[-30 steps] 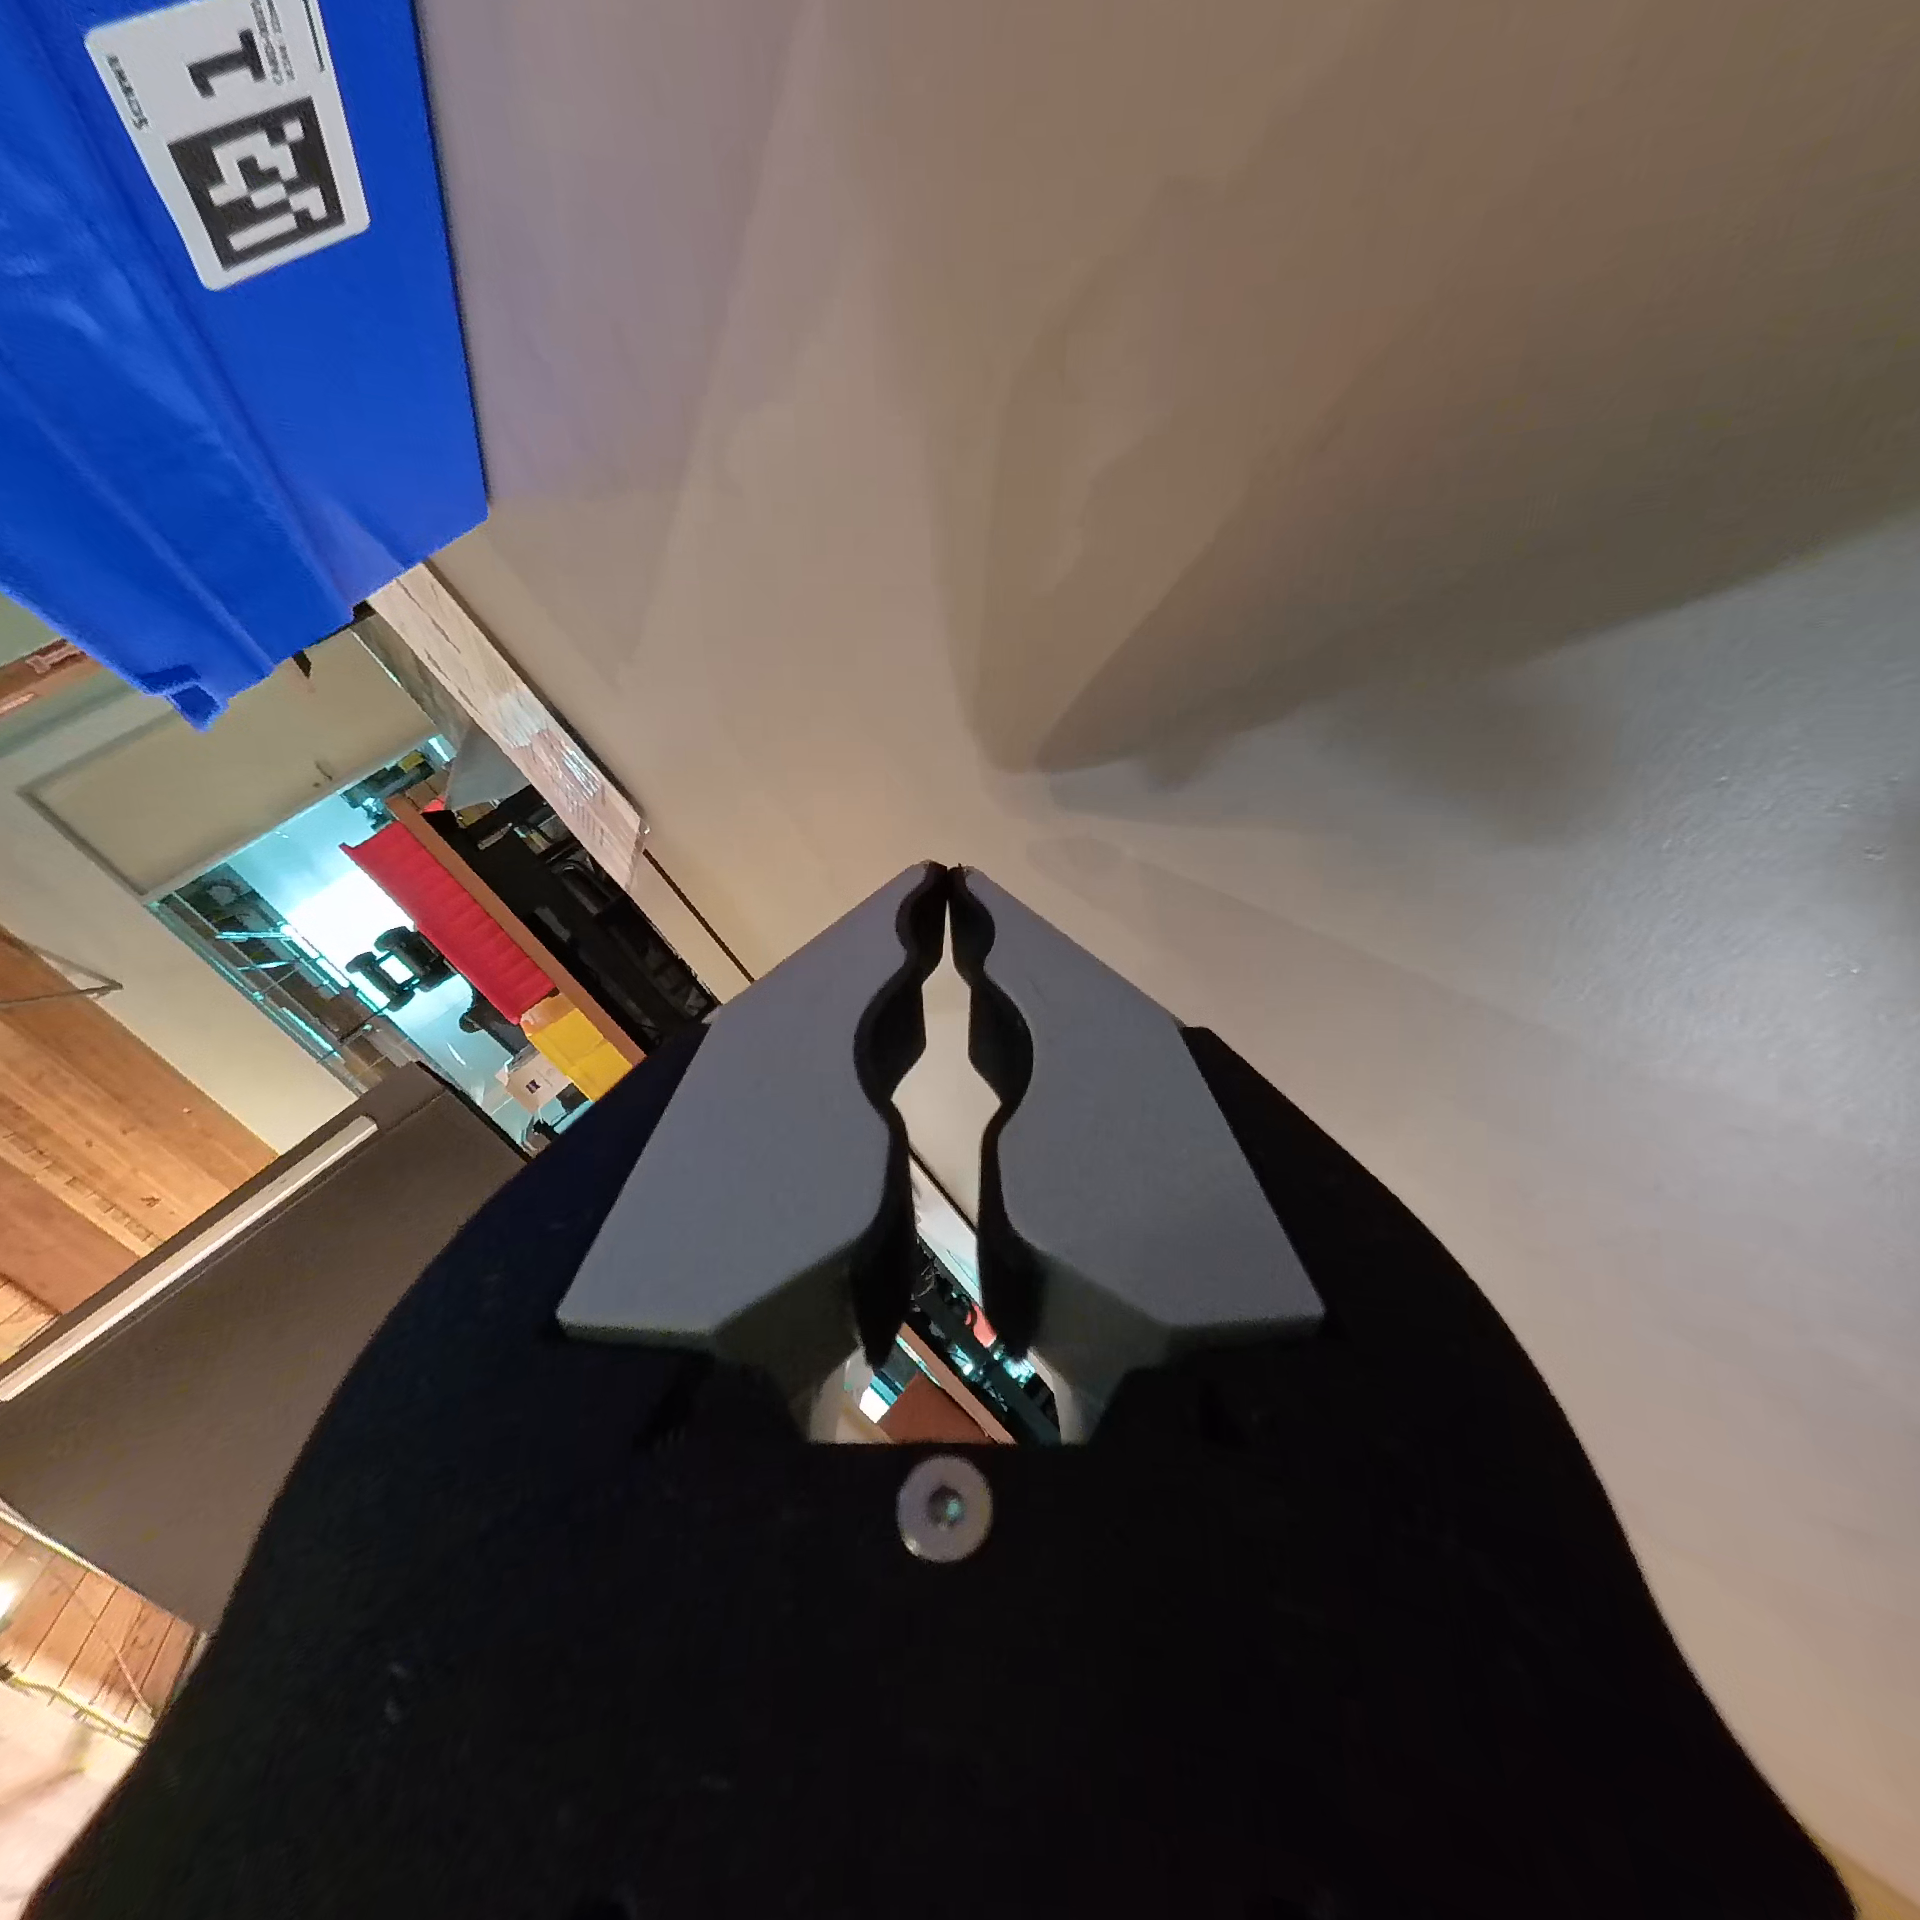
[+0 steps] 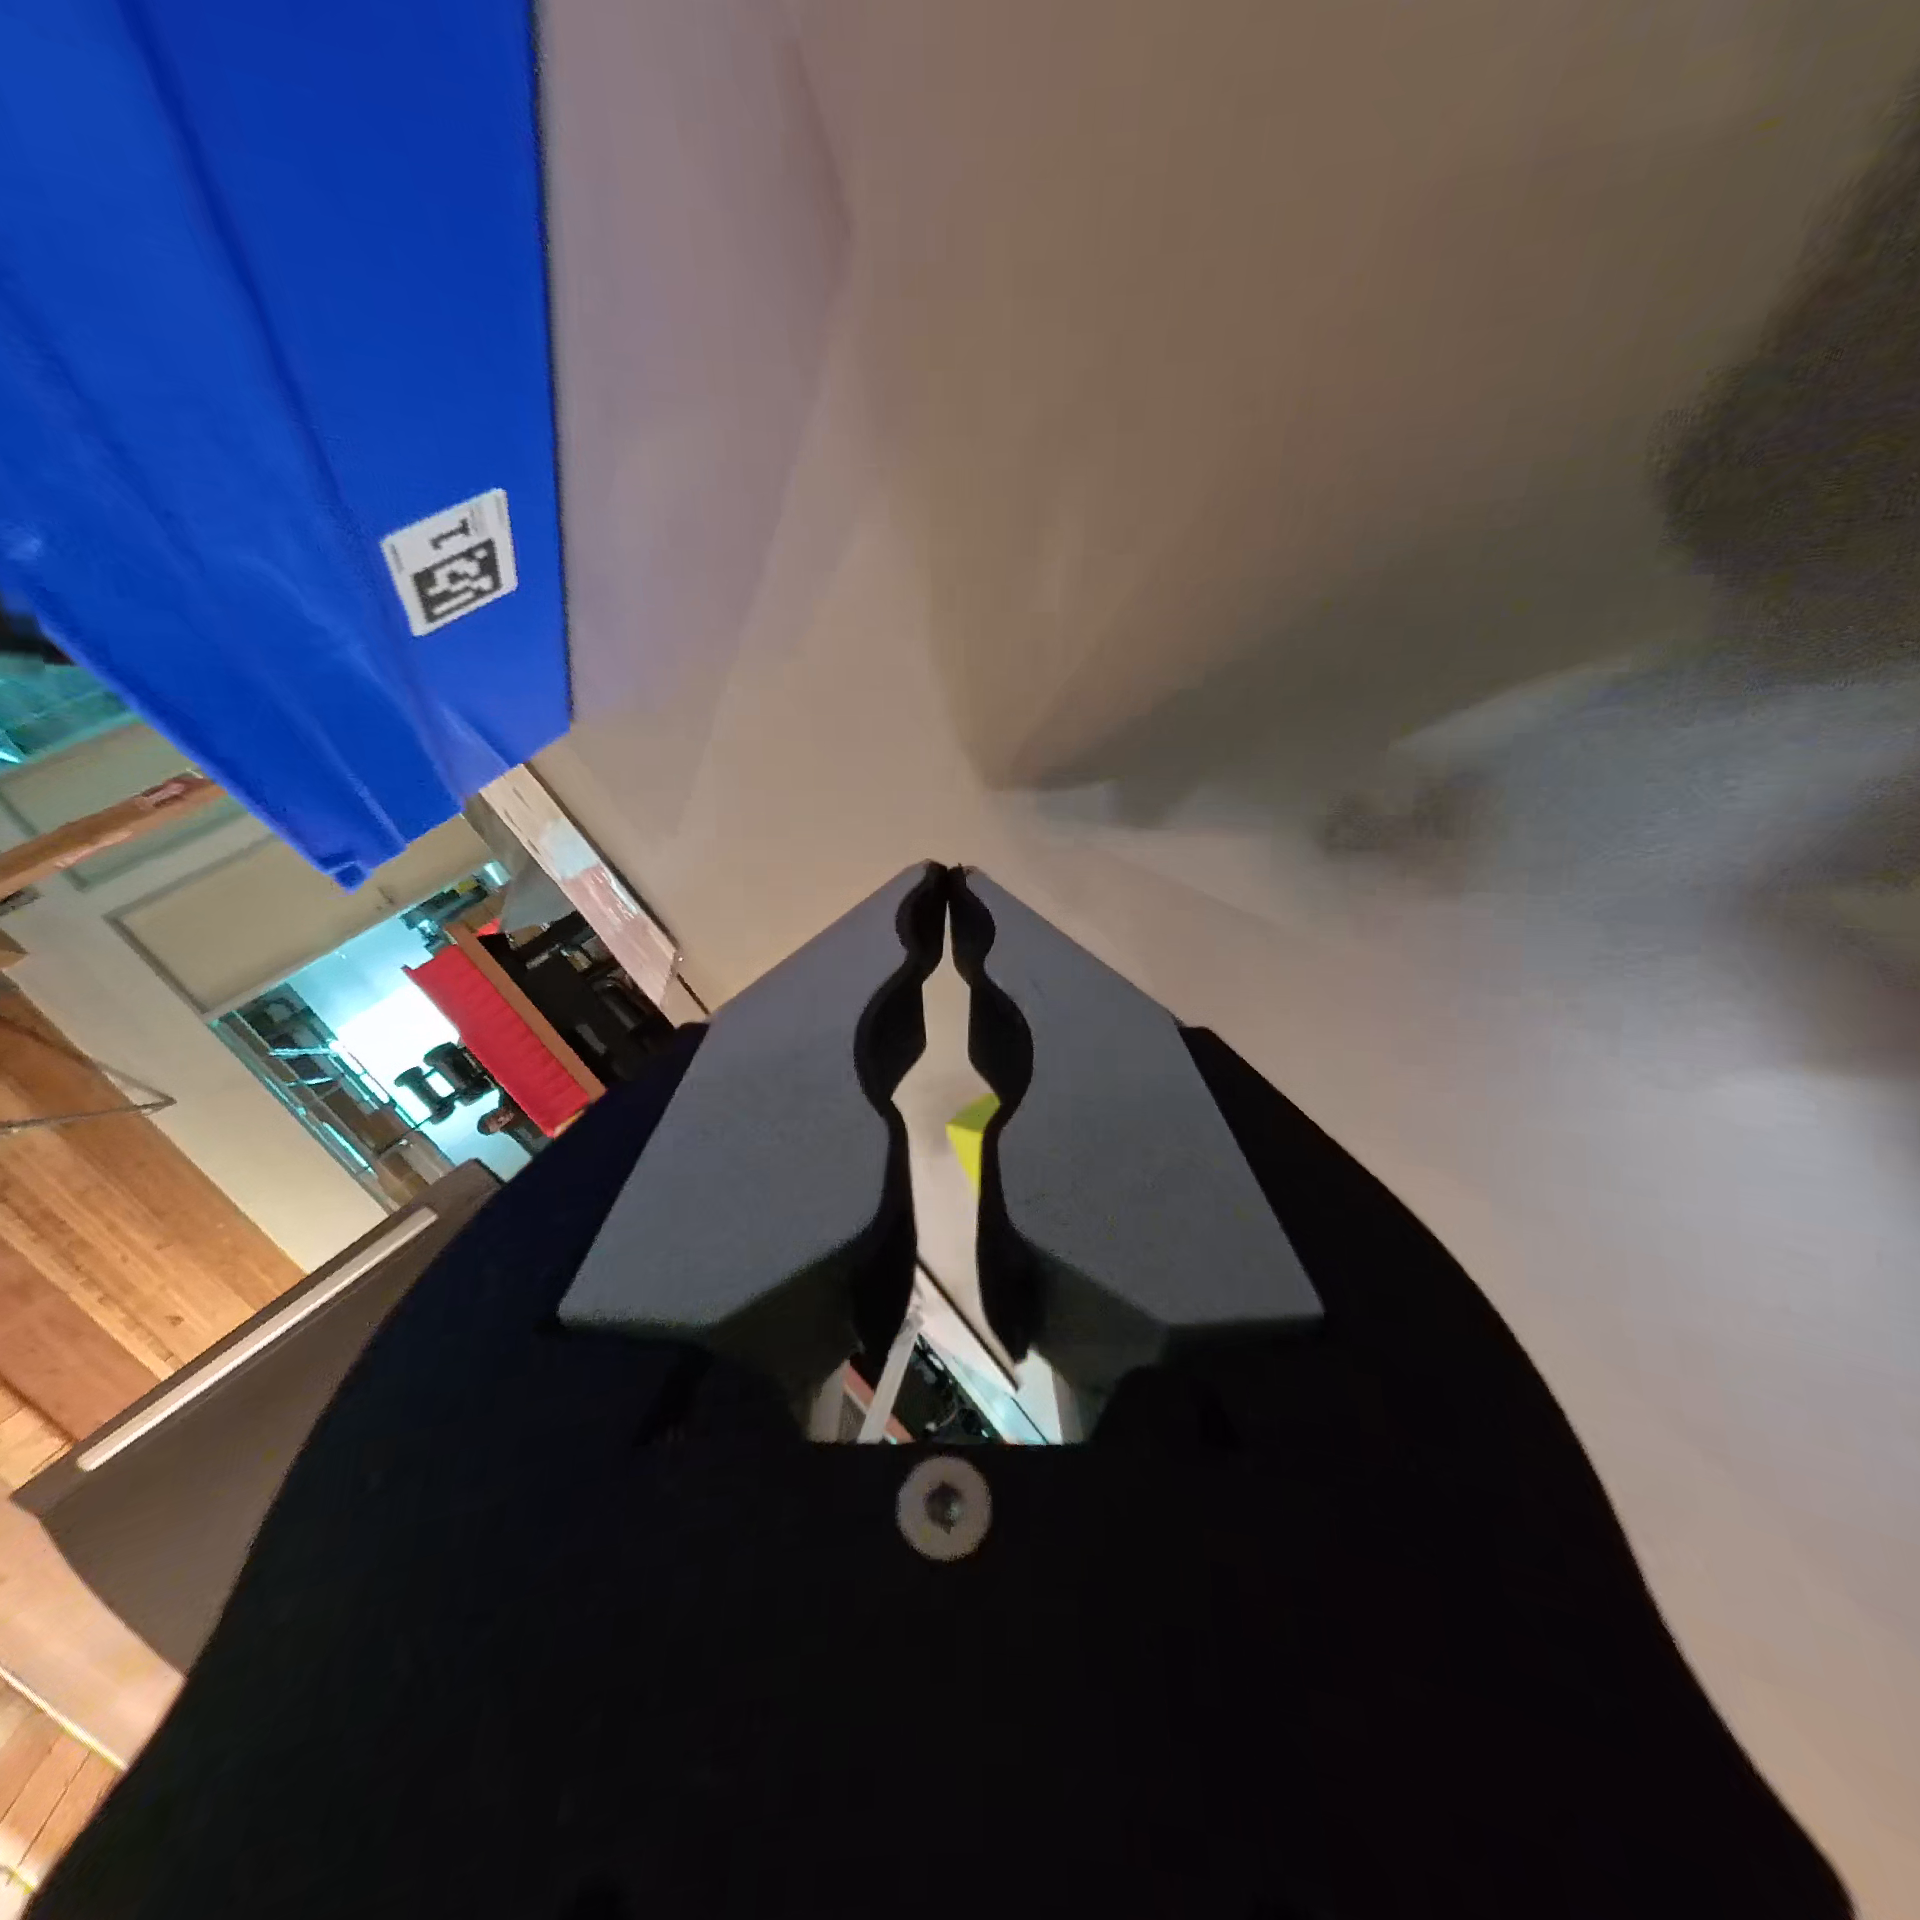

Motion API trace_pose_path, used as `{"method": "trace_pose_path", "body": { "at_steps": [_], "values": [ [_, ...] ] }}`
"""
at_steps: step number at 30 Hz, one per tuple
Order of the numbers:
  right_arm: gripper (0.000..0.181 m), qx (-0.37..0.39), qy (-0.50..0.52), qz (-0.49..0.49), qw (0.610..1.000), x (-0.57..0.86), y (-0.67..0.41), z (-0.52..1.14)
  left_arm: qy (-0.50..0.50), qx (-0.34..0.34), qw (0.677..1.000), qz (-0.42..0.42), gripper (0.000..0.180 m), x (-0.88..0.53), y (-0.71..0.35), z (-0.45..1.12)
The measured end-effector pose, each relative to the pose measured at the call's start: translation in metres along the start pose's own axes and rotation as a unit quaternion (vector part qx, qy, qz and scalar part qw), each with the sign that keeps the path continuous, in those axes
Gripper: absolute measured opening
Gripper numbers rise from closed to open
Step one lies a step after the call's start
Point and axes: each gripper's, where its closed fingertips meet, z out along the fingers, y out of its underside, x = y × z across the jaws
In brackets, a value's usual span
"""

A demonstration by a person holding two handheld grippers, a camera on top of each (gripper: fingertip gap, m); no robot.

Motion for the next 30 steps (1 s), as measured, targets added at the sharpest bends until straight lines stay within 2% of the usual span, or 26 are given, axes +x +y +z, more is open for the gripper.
{"method": "trace_pose_path", "body": {
  "at_steps": [6,10,12,15,19,21,23,25,28,30],
  "values": [
    [0.0,0.028,0.067,0.018,0.997,0.03,0.004,-0.037,-0.024,0.003,0.998,-0.062,0.0,-0.016,0.024,-0.015],
    [0.0,0.108,0.086,0.044,0.989,0.037,-0.008,-0.064,-0.037,0.078,0.978,-0.191,0.0,-0.022,0.046,-0.04],
    [0.0,0.143,0.091,0.057,0.984,0.038,-0.01,-0.07,-0.034,0.137,0.946,-0.293,0.003,-0.022,0.059,-0.057],
    [0.002,0.163,0.096,0.08,0.979,0.036,-0.003,-0.064,-0.056,0.192,0.865,-0.461,0.003,-0.025,0.107,-0.076],
    [0.013,0.152,0.064,0.09,0.982,0.027,0.01,-0.024,-0.133,0.167,0.719,-0.661,0.0,-0.014,0.226,-0.077],
    [0.019,0.152,0.055,0.073,0.984,0.029,0.016,0.001,-0.139,0.165,0.668,-0.713,0.0,-0.002,0.271,-0.069],
    [0.029,0.156,0.044,0.068,0.984,0.036,0.018,0.029,-0.136,0.165,0.652,-0.728,0.004,0.004,0.297,-0.058],
    [0.036,0.155,0.035,0.063,0.985,0.048,0.023,0.056,-0.149,0.157,0.65,-0.729,0.034,0.006,0.316,-0.047],
    [0.045,0.127,0.042,0.062,0.989,0.062,0.047,0.091,-0.146,0.165,0.659,-0.719,0.054,0.012,0.316,-0.036],
    [0.053,0.112,0.025,0.089,0.989,0.053,0.066,0.104,-0.152,0.195,0.652,-0.716,0.057,0.018,0.303,-0.036]
  ]
}}
